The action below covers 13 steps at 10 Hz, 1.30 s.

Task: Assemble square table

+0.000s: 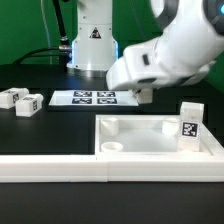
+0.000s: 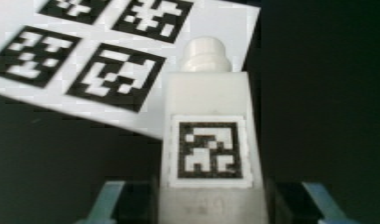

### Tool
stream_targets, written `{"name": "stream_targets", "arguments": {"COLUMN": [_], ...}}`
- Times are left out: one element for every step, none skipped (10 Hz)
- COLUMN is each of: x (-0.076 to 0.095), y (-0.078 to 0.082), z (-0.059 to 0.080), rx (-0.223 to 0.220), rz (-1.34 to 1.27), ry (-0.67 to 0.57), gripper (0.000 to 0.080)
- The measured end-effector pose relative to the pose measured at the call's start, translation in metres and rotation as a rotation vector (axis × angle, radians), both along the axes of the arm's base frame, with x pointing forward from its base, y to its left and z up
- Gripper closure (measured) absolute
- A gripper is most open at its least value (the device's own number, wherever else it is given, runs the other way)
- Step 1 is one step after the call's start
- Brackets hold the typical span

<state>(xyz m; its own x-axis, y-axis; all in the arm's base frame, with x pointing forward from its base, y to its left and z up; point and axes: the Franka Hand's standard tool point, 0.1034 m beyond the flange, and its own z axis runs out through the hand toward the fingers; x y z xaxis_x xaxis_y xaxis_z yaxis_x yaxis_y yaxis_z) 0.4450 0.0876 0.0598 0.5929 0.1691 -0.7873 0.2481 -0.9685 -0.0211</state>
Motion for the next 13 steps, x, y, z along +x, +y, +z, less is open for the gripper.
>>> {"name": "stream_targets", "arguments": {"x": [0.025,0.042,0.057,0.056,0.061,0.068,0.074,0.076,0.081,0.103,0.14,0.163,0.186], "y": [-0.007,-0.018,-0.034,-0.05,-0.05,-0.047,-0.048,-0.049,-0.047,-0.038,-0.051,-0.056,-0.057], "z": [0.025,0.047,0.066,0.074,0.068,0.067,0.068,0.069,0.073,0.09,0.097,0.107,0.118], "rx": [-0.001,-0.007,-0.003,0.001,-0.003,0.011,0.031,0.045,0.057,0.114,0.155,0.15,0.156], "rz": [-0.032,-0.061,-0.086,-0.106,-0.118,-0.109,-0.109,-0.112,-0.154,-0.406,-0.493,-0.517,-0.514], "ry": [-0.013,-0.002,-0.012,0.017,-0.022,-0.089,-0.192,-0.26,-0.316,-0.286,-0.386,-0.495,-0.619], "gripper": [0.0511,0.0511,0.0511,0.0511,0.0511,0.0511,0.0511,0.0511,0.0511,0.0511,0.0509,0.0509,0.0509]}}
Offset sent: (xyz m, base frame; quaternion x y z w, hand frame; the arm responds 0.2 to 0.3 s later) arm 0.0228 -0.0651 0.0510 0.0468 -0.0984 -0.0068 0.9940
